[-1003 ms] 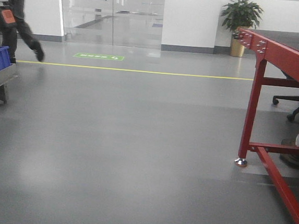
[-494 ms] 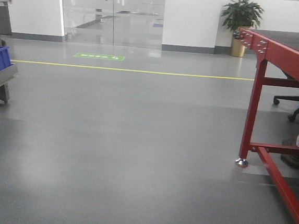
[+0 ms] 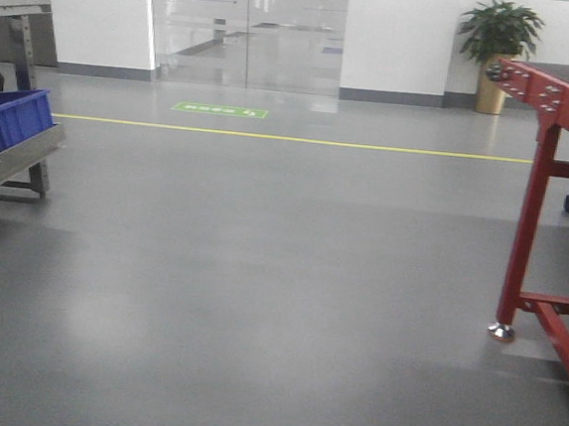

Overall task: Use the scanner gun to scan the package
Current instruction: 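Drive the base up to the red-framed conveyor table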

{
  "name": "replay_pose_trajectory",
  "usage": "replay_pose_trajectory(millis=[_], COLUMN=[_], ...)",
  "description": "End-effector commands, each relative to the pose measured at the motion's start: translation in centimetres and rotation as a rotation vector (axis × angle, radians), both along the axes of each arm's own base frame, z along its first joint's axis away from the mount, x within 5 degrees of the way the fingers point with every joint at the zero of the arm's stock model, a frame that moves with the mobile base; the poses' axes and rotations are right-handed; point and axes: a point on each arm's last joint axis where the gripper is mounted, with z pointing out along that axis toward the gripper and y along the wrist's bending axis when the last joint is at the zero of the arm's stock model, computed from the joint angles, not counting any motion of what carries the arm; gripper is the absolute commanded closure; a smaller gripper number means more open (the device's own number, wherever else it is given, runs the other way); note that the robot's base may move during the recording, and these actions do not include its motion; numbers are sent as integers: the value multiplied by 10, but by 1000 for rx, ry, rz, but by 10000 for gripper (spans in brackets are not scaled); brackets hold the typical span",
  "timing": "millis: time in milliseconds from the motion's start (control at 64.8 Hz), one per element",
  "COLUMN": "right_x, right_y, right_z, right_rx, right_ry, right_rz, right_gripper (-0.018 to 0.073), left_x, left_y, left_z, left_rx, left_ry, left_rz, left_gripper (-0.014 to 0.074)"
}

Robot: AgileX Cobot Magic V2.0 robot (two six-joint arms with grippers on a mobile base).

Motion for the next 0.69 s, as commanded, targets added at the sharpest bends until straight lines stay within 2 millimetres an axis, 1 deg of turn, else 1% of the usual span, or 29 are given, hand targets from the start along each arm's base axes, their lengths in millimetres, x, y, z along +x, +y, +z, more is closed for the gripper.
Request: replay_pose_trajectory(millis=[0,679], right_x=[0,0], right_y=[0,0], right_z=[2,2], right_rx=[-9,-9], right_ry=[-25,-25], right_rz=[-5,-5], right_gripper=[712,712], left_x=[-1,-1], left_y=[0,0], left_z=[2,2], left_rx=[-1,-1], left_ry=[-20,-20], left_rz=[1,1], left_gripper=[708,708])
